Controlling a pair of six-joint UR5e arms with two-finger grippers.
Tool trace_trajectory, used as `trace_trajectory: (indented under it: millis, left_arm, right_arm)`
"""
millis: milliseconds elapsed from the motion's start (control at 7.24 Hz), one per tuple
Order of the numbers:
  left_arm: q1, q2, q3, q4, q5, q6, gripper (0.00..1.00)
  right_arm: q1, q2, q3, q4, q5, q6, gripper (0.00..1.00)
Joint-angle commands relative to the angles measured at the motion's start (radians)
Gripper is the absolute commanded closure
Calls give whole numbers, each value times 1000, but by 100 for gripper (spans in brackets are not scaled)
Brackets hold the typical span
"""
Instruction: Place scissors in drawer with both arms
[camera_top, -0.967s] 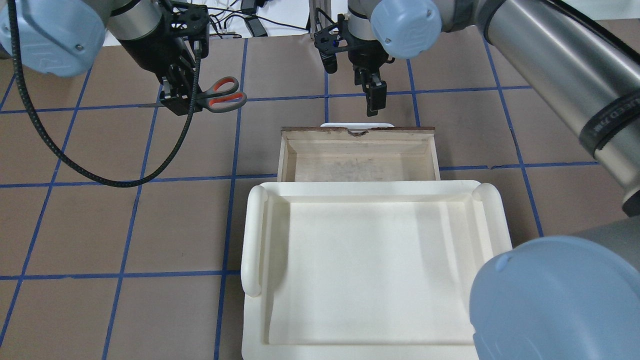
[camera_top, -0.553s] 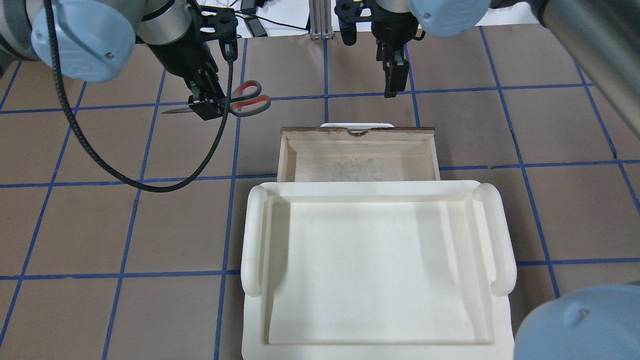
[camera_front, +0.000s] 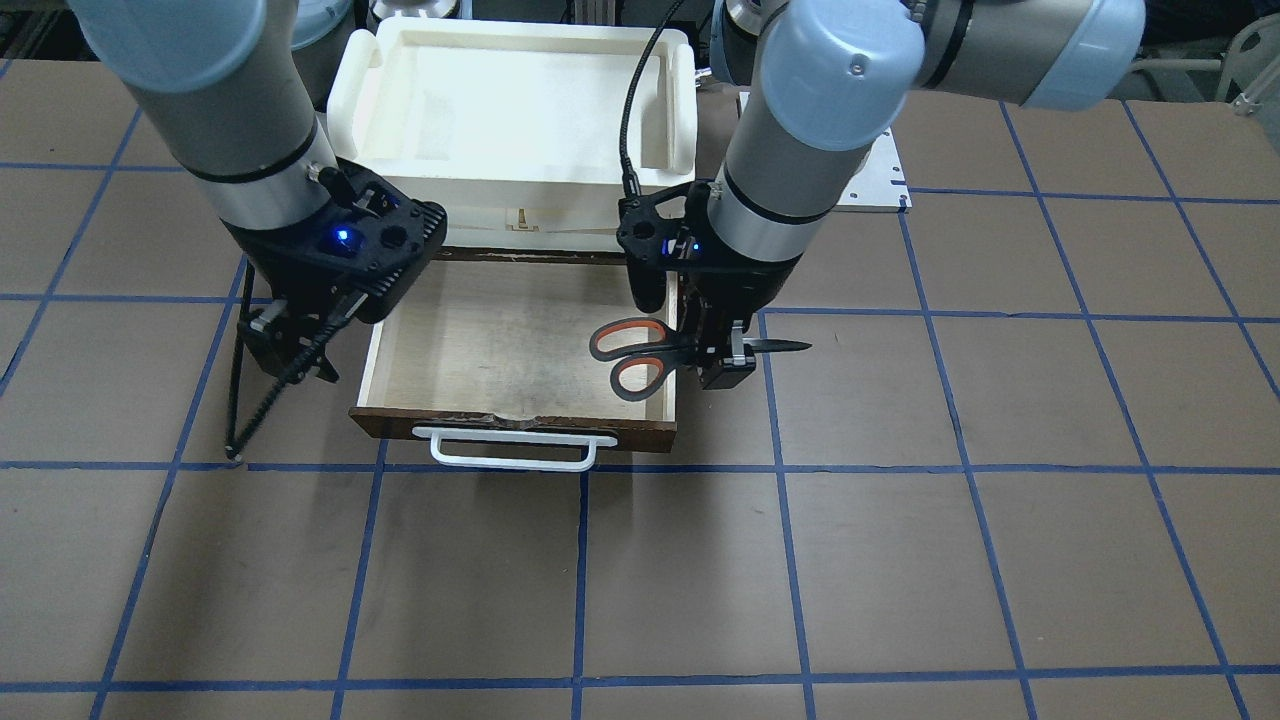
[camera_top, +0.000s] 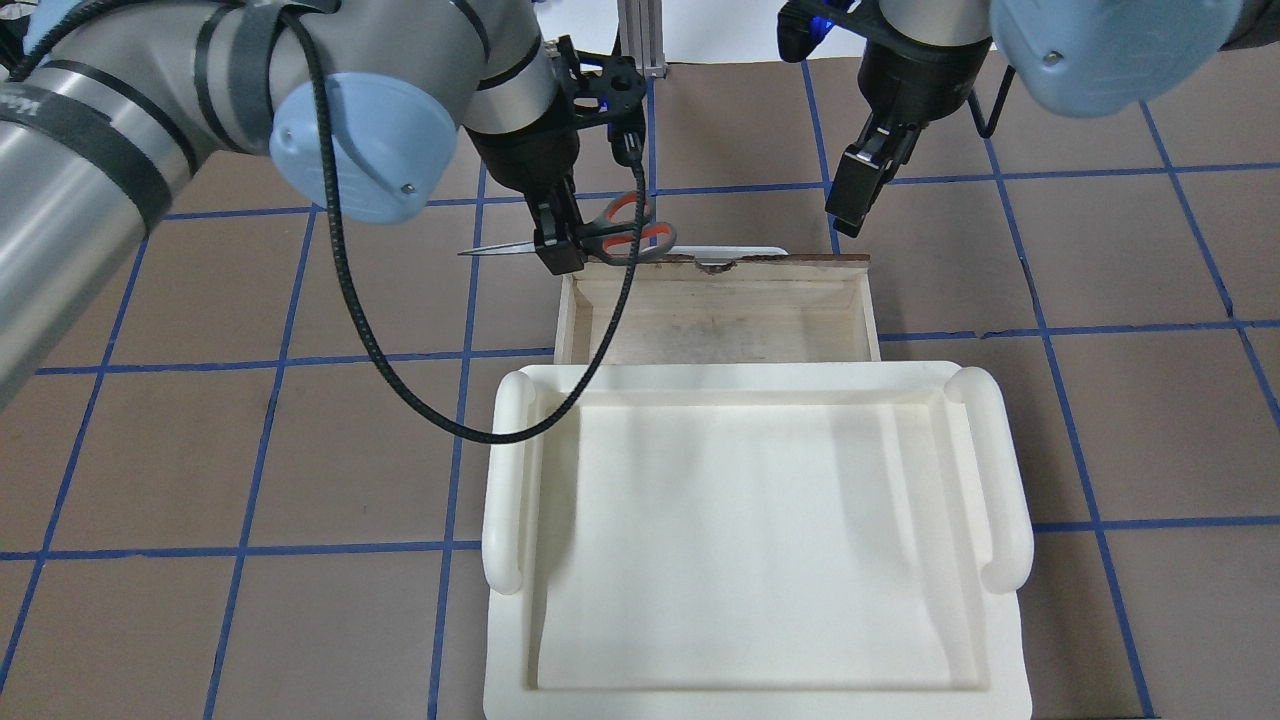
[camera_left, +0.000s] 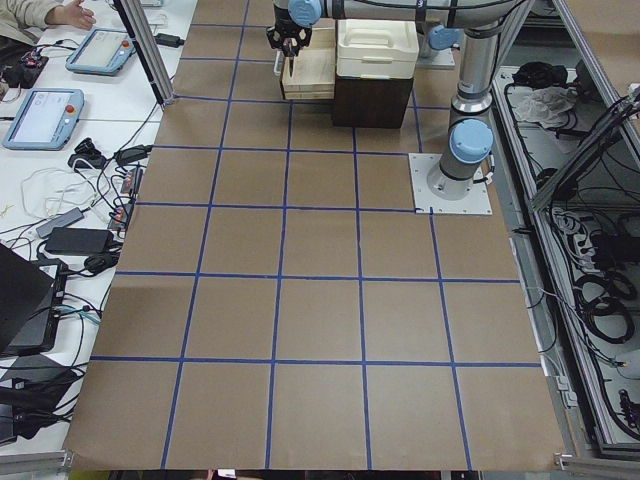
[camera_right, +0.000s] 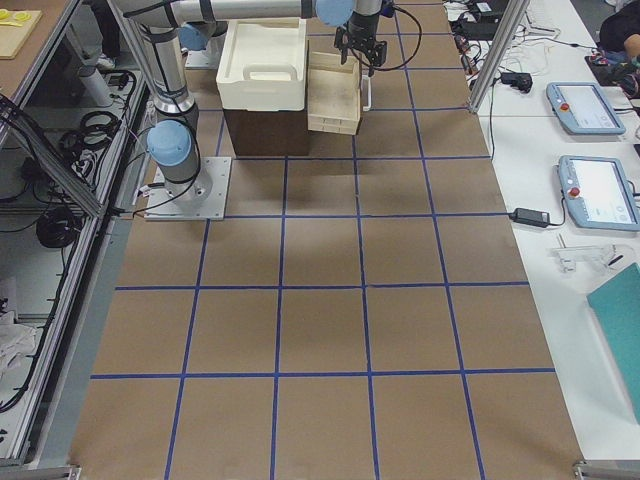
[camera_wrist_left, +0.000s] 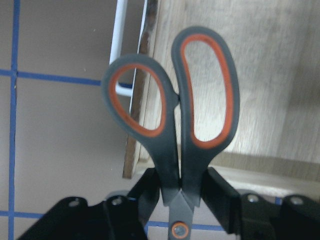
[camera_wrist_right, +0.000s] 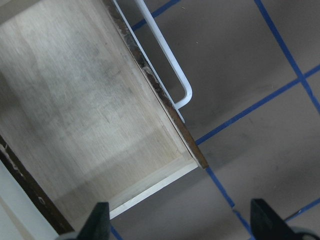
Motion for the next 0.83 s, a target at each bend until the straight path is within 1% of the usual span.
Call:
trace_trajectory:
  millis: [0, 138, 415, 553, 691]
  left_arm:
    - [-75, -52, -49, 127, 1, -96, 76]
    - [-93, -68, -65, 180, -1, -116, 76]
    - [-123, -86, -65, 188, -2, -153, 77]
    - [-156, -86, -65, 191, -1, -164, 77]
    - [-170, -79, -67, 191, -1, -161, 77]
  right_arm:
    - [-2, -17, 17, 27, 8, 334, 0]
    - [1, -17, 17, 30, 16, 491, 0]
    - [6, -17, 17, 32, 7, 699, 0]
    - [7, -20, 17, 33, 5, 752, 0]
    - [14, -33, 17, 44, 5, 767, 0]
